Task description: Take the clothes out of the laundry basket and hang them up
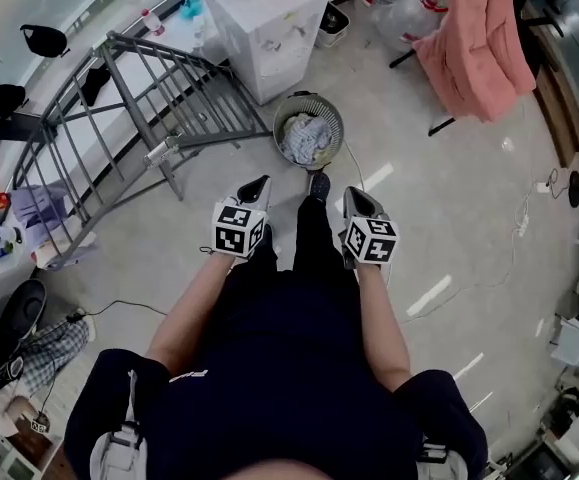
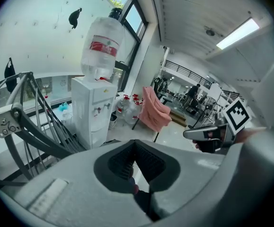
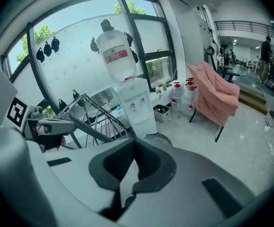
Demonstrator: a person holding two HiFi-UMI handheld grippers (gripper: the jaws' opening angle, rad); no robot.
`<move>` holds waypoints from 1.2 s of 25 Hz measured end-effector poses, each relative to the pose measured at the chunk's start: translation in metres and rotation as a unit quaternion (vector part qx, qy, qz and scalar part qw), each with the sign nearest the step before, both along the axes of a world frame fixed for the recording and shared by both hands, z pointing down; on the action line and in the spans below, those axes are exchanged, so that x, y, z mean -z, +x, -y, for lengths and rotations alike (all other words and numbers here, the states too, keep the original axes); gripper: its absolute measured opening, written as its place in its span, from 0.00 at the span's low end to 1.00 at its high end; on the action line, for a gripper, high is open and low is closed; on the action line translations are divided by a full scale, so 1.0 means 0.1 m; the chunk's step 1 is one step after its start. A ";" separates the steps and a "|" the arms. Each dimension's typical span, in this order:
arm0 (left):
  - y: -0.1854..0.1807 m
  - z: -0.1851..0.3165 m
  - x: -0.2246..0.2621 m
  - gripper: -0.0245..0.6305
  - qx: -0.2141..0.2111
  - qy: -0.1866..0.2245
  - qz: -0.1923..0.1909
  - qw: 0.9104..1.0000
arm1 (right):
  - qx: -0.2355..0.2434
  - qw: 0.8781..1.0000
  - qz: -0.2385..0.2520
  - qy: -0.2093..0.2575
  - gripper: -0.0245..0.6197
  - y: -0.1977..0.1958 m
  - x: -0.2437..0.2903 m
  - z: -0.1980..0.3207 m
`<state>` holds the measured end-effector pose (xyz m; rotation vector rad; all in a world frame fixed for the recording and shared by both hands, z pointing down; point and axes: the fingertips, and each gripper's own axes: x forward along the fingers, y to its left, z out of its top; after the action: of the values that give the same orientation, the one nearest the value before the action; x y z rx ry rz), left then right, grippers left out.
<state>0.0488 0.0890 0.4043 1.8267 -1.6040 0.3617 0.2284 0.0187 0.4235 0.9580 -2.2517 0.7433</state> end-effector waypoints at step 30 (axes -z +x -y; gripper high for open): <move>-0.32 1.72 -4.15 0.07 0.115 -0.136 -0.074 0.981 | 0.295 0.938 -0.132 -0.124 0.05 -0.88 -4.62 2.08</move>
<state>0.0171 -0.0828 0.8196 1.4139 -1.5583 0.3156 0.1399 -0.1892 0.8856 0.2149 -1.9876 0.5627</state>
